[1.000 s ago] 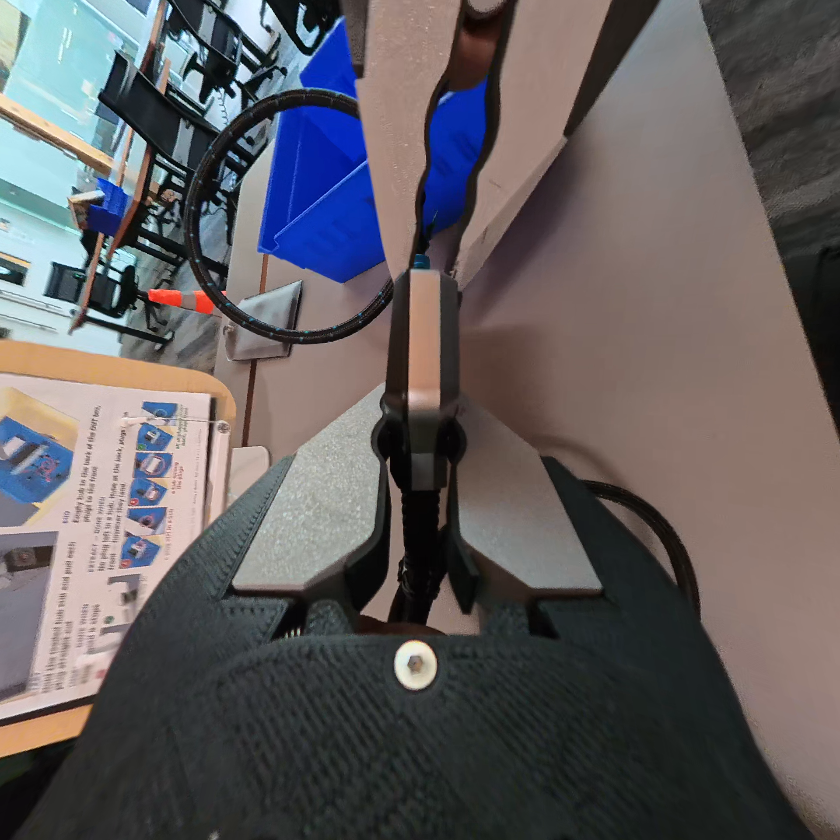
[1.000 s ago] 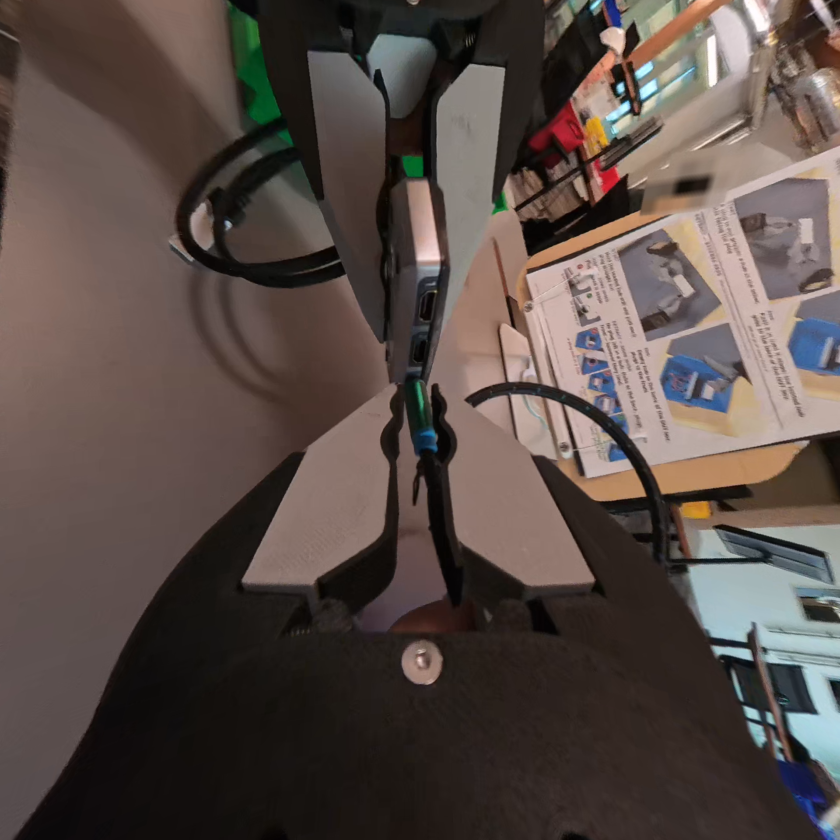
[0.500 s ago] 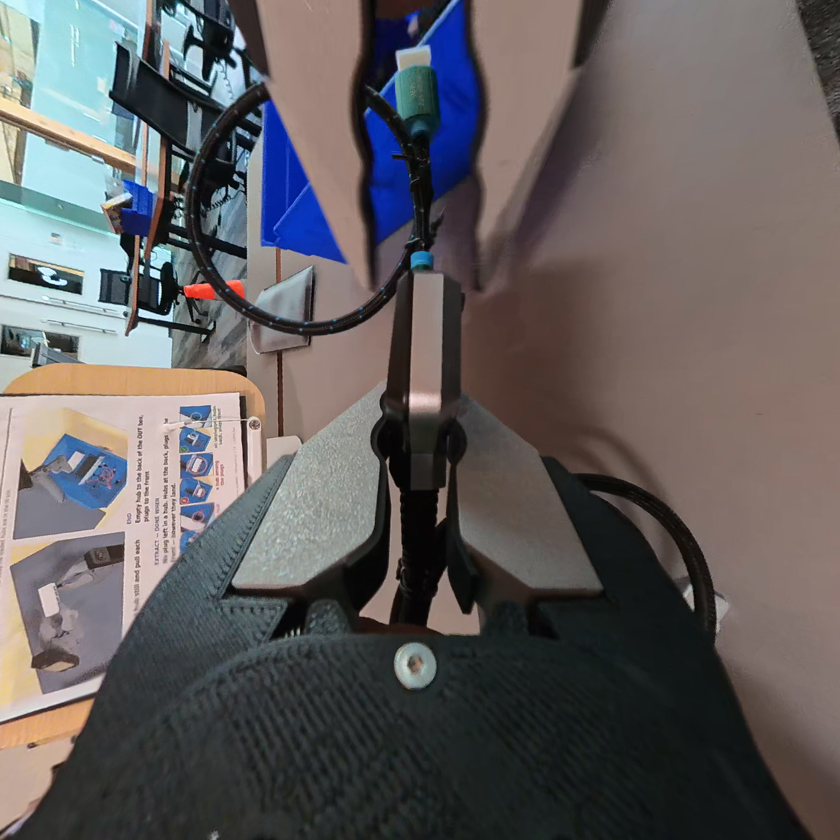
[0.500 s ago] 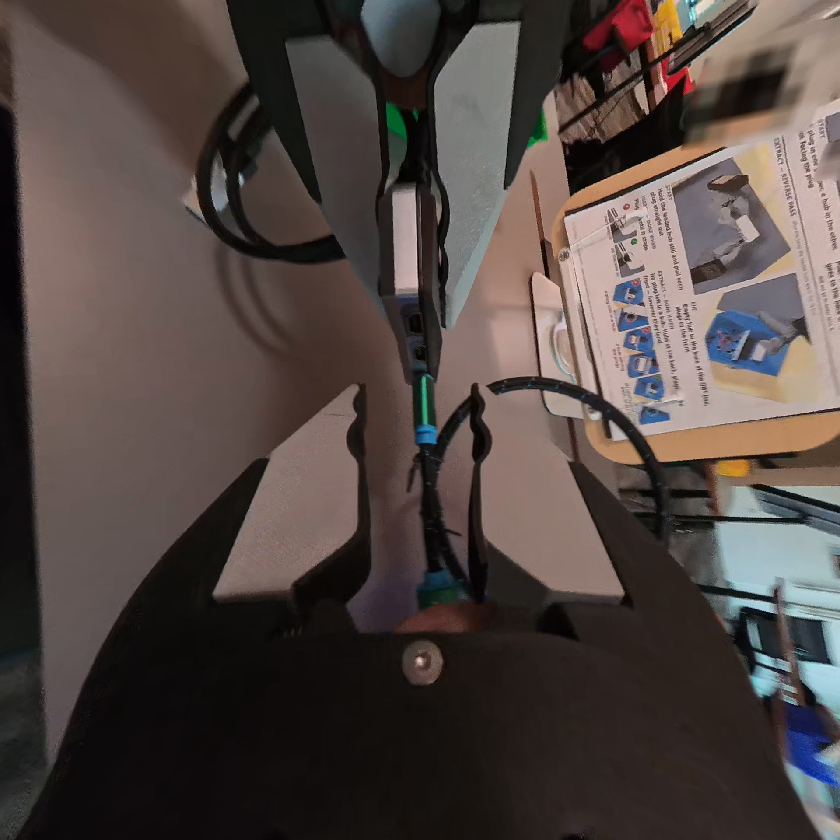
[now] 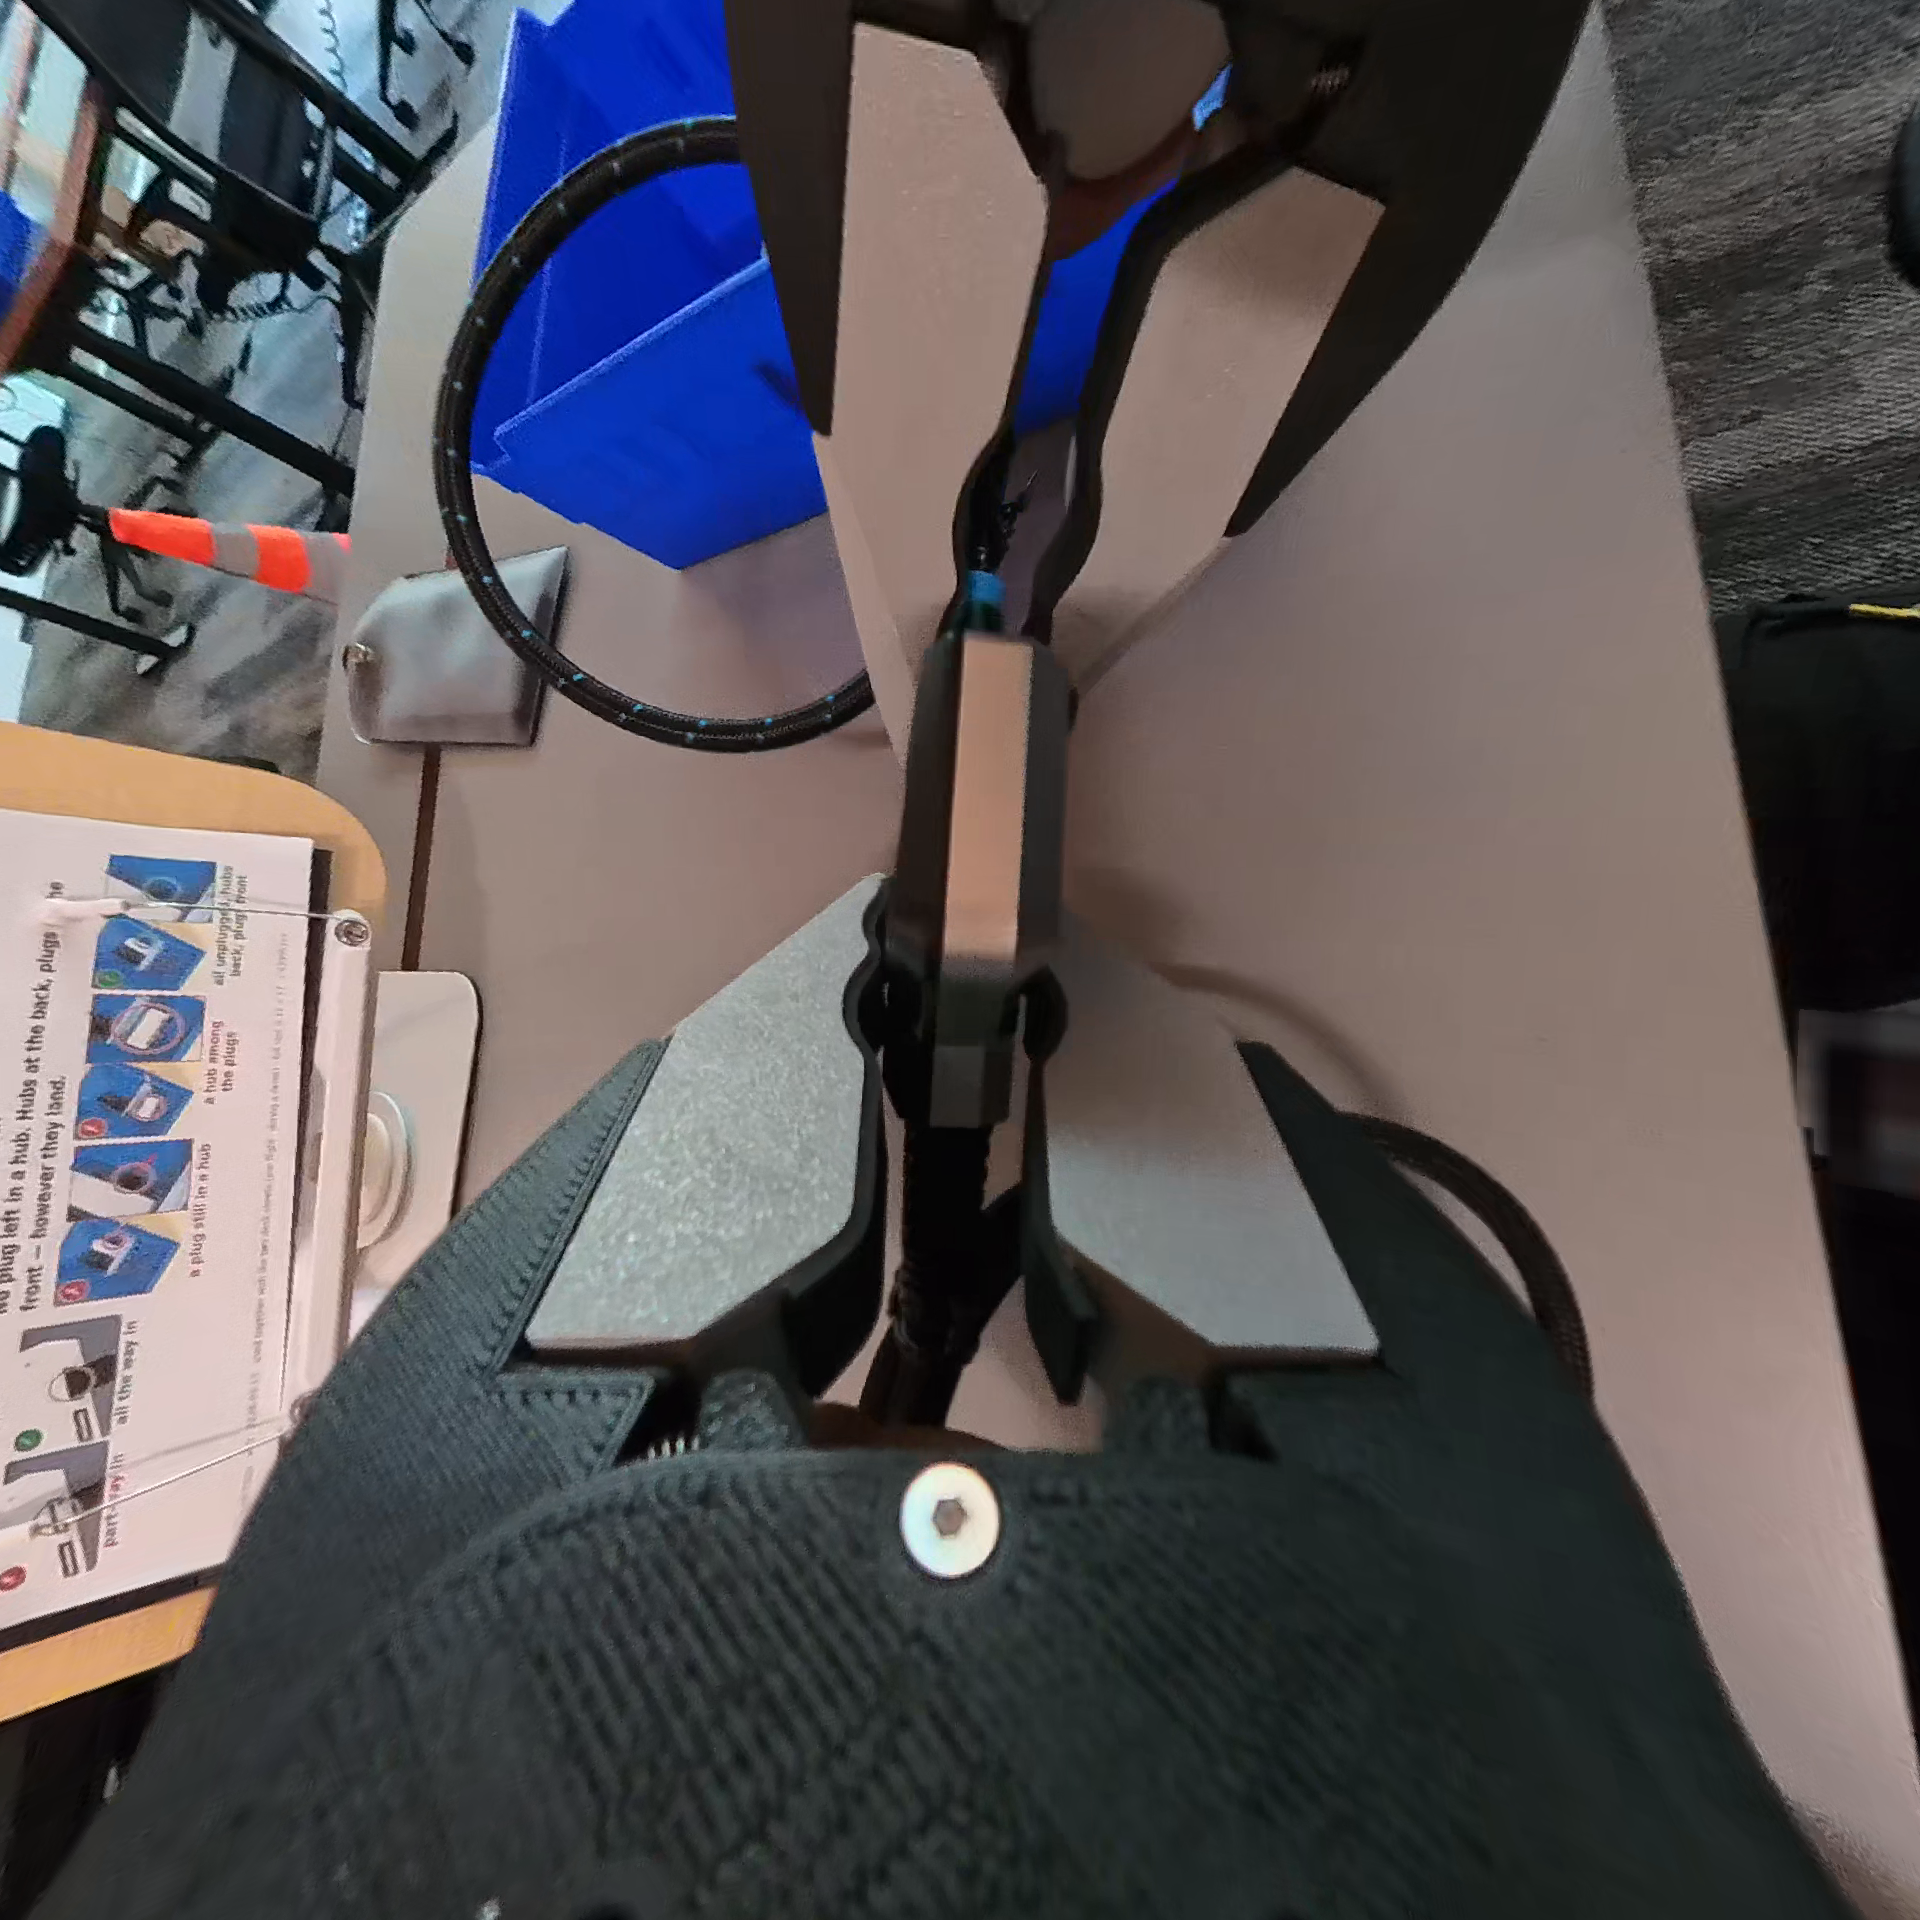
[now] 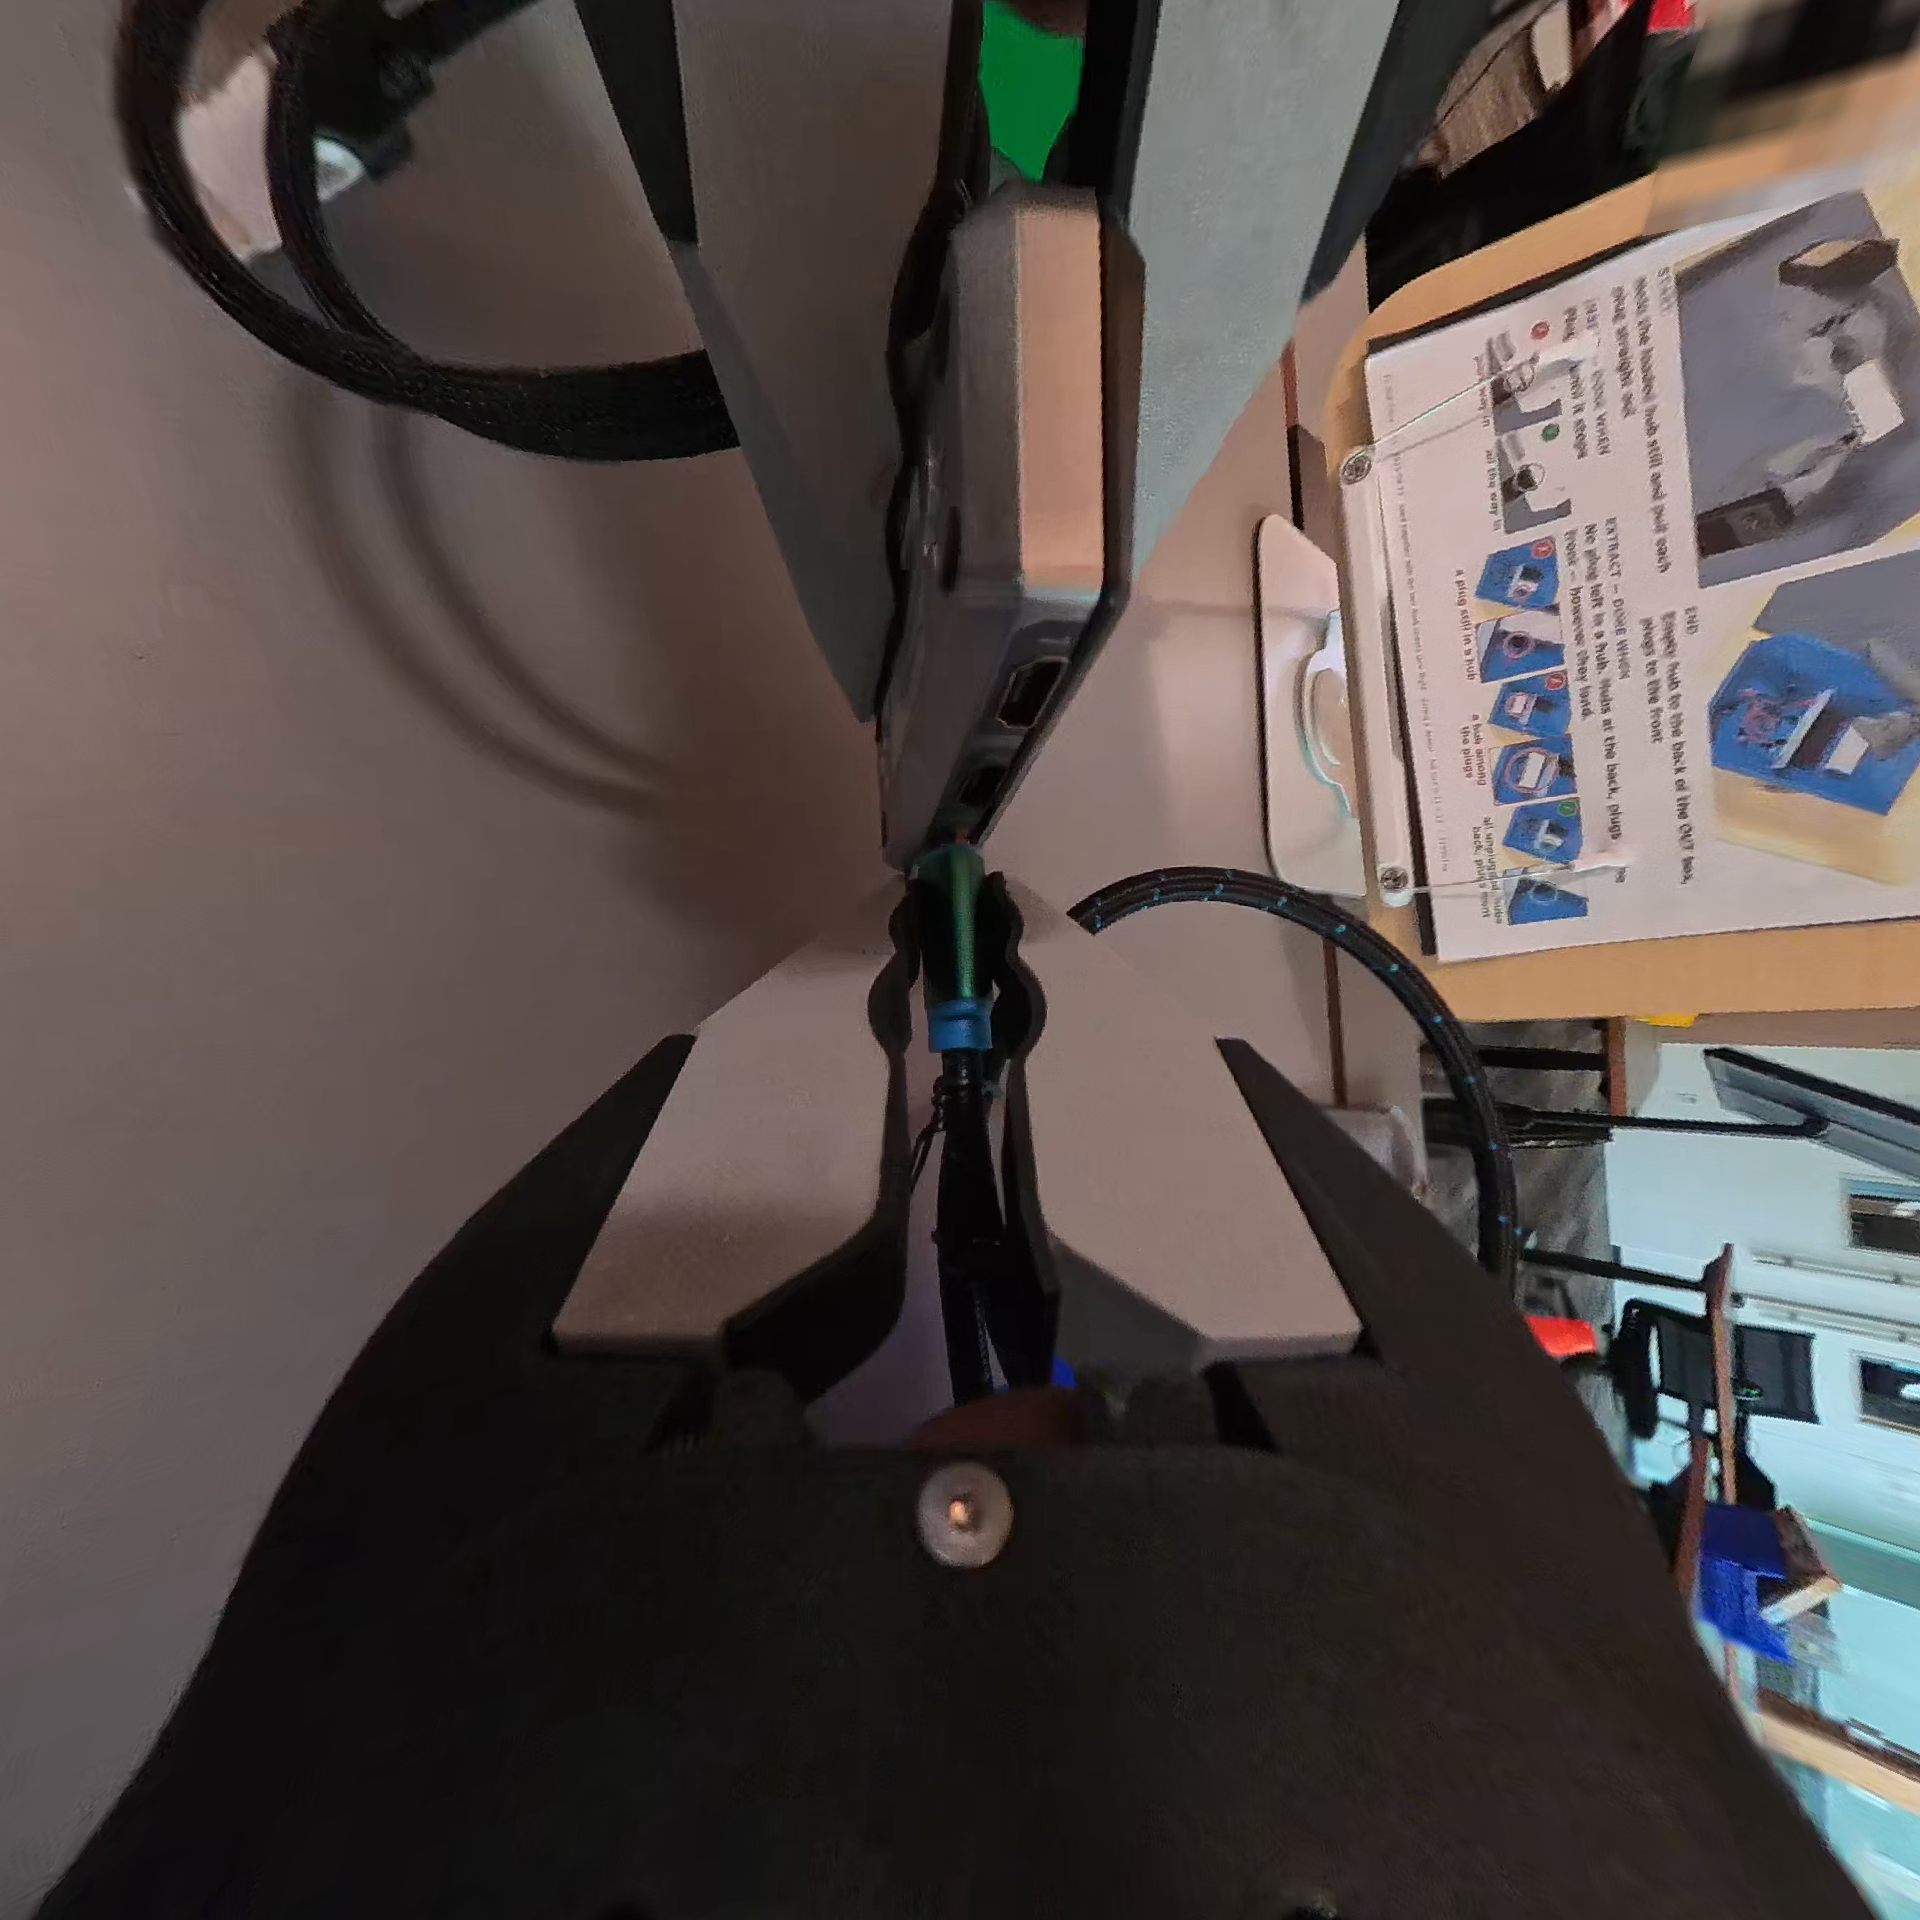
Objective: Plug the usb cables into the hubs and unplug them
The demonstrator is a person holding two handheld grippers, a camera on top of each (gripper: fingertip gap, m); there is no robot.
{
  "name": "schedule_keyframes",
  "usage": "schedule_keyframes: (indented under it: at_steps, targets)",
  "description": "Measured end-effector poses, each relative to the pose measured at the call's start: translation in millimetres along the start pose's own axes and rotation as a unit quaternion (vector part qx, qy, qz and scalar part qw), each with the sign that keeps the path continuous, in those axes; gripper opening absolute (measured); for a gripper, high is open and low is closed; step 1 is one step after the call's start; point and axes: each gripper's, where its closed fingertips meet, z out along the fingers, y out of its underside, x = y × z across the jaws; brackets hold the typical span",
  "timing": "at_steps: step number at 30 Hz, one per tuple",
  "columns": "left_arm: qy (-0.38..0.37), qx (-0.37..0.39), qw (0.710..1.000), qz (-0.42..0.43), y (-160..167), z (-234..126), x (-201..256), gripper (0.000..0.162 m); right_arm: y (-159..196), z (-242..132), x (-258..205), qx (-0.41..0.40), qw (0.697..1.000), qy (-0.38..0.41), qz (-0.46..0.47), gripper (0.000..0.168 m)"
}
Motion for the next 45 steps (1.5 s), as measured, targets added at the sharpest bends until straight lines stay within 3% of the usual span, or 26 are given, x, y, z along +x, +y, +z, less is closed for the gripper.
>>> schedule_keyframes:
  at_steps: [3,11,15,22,30,33,35,36,39,41,45]
  targets:
    - [-0.004,0.008,1.0,-0.012,-4,12,2,0.035,-13,-1,-4,0.033,0.999,-0.014,-0.002,0.008]
    - [-0.047,-0.02,0.998,0.037,2,16,1,0.029,-9,1,-9,0.026,0.999,-0.041,-0.008,0.008]
    - [-0.042,-0.054,0.997,0.021,23,34,5,0.029,8,8,-16,-0.015,0.997,-0.068,-0.044,0.009]
    - [-0.047,-0.059,0.997,0.001,30,40,1,0.029,14,8,-13,-0.012,0.996,-0.074,-0.052,0.01]
    - [-0.047,-0.025,0.998,-0.038,32,37,-1,0.029,4,8,-7,0.031,0.997,-0.076,0.002,0.01]
    - [-0.022,-0.001,0.994,-0.111,34,34,-8,0.03,-18,-4,30,0.071,0.995,0.0,0.071,0.022]
    - [-0.023,0.015,0.988,-0.152,37,33,-14,0.029,-56,-46,63,0.192,0.969,0.054,0.143,0.013]
    - [-0.044,0.017,0.986,-0.159,42,32,-20,0.029,-72,-72,75,0.252,0.947,0.062,0.189,0.0]
    - [-0.114,0.057,0.972,-0.199,47,22,-43,0.029,-75,-108,91,0.332,0.864,0.037,0.377,0.0]
    - [-0.15,0.105,0.954,-0.235,43,12,-56,0.029,-63,-91,77,0.333,0.815,-0.001,0.474,0.009]
    - [-0.202,0.169,0.933,-0.244,30,-4,-70,0.028,-21,-30,61,0.281,0.756,0.05,0.589,0.038]
